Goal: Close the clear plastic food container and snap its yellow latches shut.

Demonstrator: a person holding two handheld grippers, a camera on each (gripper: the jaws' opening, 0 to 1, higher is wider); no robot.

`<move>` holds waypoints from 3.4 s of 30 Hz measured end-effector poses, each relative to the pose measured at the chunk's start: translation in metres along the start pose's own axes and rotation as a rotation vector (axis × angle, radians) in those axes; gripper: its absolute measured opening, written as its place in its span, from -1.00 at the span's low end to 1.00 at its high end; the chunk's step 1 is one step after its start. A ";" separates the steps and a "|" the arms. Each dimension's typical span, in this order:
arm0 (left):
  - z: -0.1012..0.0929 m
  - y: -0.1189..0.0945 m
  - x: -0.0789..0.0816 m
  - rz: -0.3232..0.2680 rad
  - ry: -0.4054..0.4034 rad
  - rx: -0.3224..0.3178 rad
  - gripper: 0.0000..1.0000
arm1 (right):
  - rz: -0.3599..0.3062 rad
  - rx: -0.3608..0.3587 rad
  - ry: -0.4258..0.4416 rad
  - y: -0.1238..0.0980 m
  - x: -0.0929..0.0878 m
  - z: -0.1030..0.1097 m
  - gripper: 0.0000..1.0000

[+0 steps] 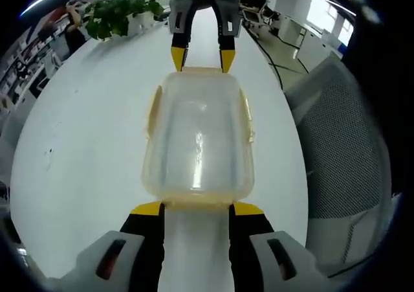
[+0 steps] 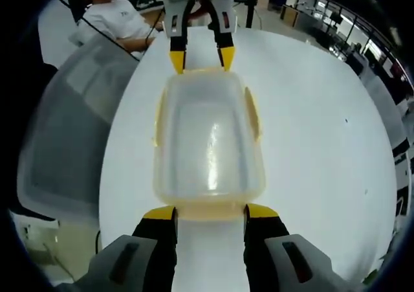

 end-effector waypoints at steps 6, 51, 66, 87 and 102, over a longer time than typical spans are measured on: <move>0.000 0.002 0.000 0.004 0.005 -0.003 -0.25 | -0.002 0.005 -0.001 0.001 -0.001 0.000 -0.22; 0.000 -0.012 -0.007 -0.716 -1.037 -0.029 -0.28 | -0.111 -0.092 0.969 -0.016 0.019 -0.007 -0.34; 0.005 0.001 0.003 -0.700 -1.027 0.096 -0.43 | -0.072 -0.159 1.129 -0.004 0.000 -0.002 -0.48; 0.002 0.001 0.004 -0.748 -1.046 0.095 -0.54 | -0.055 -0.116 1.089 -0.006 0.005 0.006 -0.58; 0.006 -0.035 0.016 -0.789 -0.923 0.303 -0.36 | -0.087 -0.149 0.882 -0.022 -0.002 -0.017 -0.62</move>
Point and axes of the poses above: the point that each gripper's makers call its tool centre point, and the gripper's own axes: y roughly forward along the fingers, z roughly to its left, x roughly out of its top, the point moved 2 cm from there along -y, roughly backward along the fingers, and after that the axes turned 14 degrees about -x, right-handed, at the moved point
